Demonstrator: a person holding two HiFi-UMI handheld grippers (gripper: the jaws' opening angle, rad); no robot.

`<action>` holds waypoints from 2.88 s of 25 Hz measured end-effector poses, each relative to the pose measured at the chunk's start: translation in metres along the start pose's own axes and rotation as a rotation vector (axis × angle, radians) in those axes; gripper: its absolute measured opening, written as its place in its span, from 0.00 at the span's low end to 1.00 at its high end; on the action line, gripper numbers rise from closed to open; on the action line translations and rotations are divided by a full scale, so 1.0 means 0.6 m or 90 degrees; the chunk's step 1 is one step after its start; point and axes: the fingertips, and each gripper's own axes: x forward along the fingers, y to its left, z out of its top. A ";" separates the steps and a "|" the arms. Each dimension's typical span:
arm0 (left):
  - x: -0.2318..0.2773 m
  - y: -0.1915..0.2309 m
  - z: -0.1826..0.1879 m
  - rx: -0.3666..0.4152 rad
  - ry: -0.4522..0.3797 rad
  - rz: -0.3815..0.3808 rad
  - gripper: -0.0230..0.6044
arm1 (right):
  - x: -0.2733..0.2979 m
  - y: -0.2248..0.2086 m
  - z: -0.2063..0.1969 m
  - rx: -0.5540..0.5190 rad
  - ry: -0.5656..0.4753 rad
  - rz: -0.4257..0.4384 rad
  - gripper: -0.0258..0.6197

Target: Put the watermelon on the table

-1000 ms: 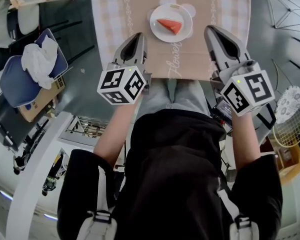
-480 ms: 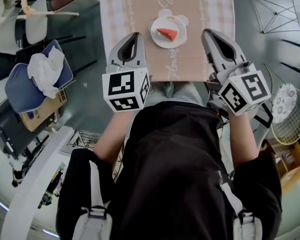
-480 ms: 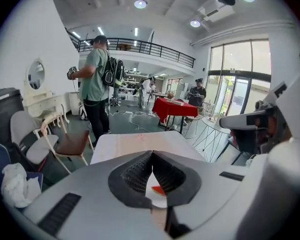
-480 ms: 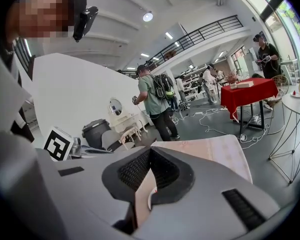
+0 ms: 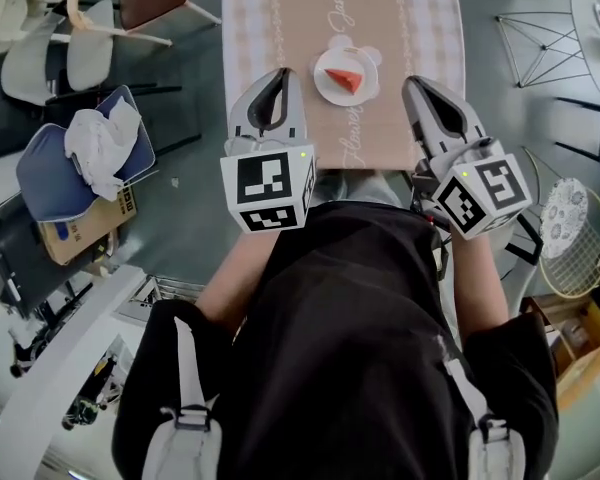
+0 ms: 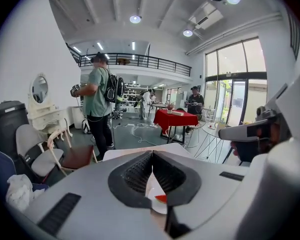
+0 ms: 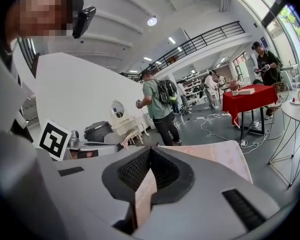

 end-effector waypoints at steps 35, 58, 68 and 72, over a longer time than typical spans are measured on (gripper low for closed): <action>-0.171 -0.005 -0.027 0.014 -0.070 -0.030 0.06 | -0.105 0.137 -0.023 -0.053 -0.055 -0.015 0.06; -0.229 -0.073 -0.021 0.032 -0.095 -0.023 0.06 | -0.178 0.145 -0.026 -0.059 -0.072 0.003 0.06; -0.283 -0.134 -0.043 0.039 -0.102 -0.017 0.06 | -0.261 0.148 -0.060 -0.054 -0.073 -0.002 0.06; -0.317 -0.167 -0.062 0.041 -0.102 -0.017 0.06 | -0.305 0.155 -0.079 -0.052 -0.070 -0.004 0.06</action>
